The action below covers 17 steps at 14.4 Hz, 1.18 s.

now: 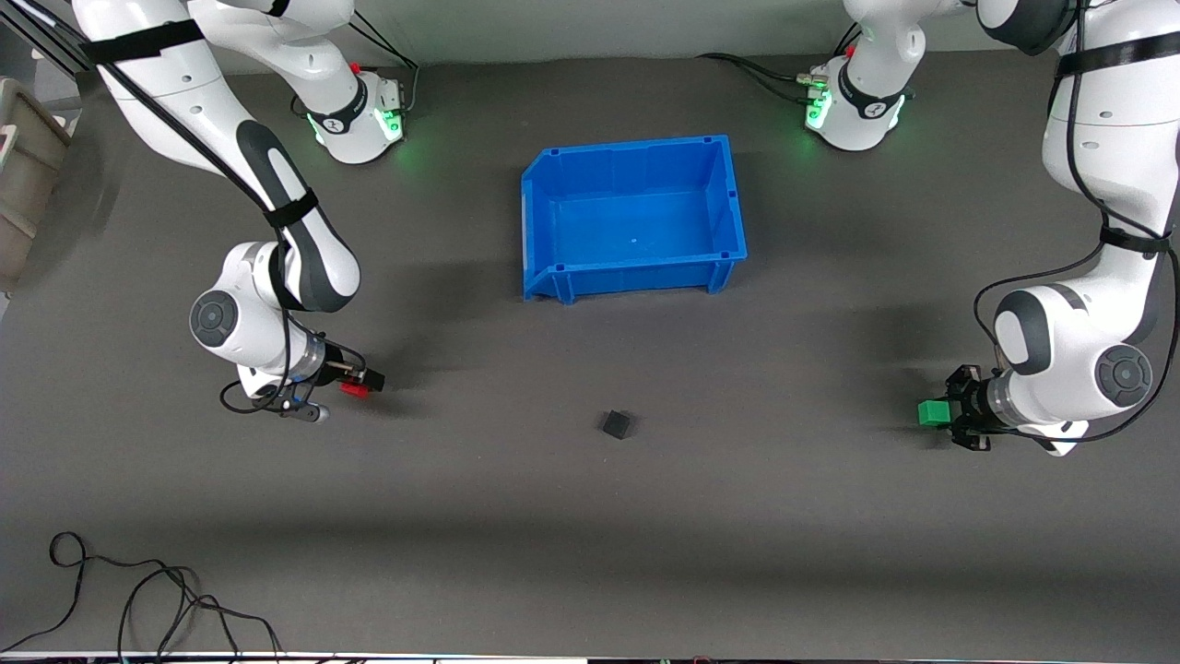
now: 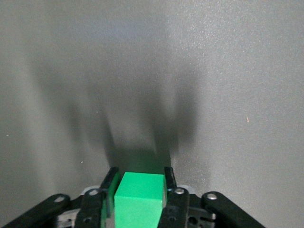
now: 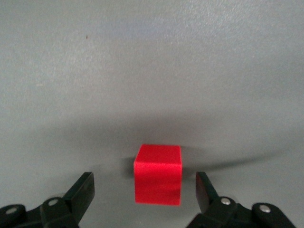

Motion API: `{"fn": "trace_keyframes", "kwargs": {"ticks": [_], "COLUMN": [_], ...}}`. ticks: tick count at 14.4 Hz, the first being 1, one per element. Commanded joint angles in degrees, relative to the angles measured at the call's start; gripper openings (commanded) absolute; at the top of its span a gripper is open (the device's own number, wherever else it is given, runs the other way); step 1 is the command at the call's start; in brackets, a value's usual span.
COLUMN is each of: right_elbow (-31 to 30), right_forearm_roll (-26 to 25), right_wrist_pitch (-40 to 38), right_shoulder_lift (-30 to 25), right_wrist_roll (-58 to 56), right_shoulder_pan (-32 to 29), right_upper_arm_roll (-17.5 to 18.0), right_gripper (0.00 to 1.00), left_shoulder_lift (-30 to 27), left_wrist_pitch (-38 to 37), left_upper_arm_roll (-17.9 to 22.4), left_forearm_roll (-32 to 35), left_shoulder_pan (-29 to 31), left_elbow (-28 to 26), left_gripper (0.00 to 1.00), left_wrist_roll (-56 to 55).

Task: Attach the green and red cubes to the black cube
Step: 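Close the right gripper on the red cube while the left gripper grasps green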

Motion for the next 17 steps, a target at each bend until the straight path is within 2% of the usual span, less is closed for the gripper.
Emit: {"fn": "trace_keyframes", "kwargs": {"ticks": [1,3,6,12,14,17], "right_elbow": [3.1,4.0,4.3,4.3,4.3,4.3], "right_forearm_roll": [1.2,1.2,1.2,1.1,1.1,1.1], "right_wrist_pitch": [0.5,0.5,0.5,0.5,0.4,0.3], "right_shoulder_lift": [2.3,3.4,4.1,4.8,4.9,4.9], "right_wrist_roll": [1.4,1.4,1.4,2.3,2.3,2.3], "right_shoulder_pan": [-0.1,0.1,0.1,0.6,0.6,0.3], "right_upper_arm_roll": [-0.4,-1.3,-1.3,-1.3,-1.3,-1.3], "right_gripper": [0.95,0.95,0.94,0.90,0.78,0.44], "left_shoulder_lift": [-0.3,-0.7,-0.5,-0.5,-0.4,0.0], "left_wrist_pitch": [-0.9,-3.2,-12.9,-14.3,-14.4,-13.8], "left_upper_arm_roll": [0.4,0.5,0.4,-1.7,-1.8,-2.6], "left_forearm_roll": [0.4,0.4,-0.3,-3.2,-3.3,-3.6], "left_shoulder_pan": [-1.8,-3.5,-4.8,-6.3,-6.9,-7.7], "left_elbow": [1.2,5.3,13.1,17.3,19.1,19.1], "left_gripper": [0.00,0.00,0.00,0.00,0.00,0.00], "left_wrist_roll": [-1.2,-3.8,-5.5,-13.1,-15.6,-17.0]}}
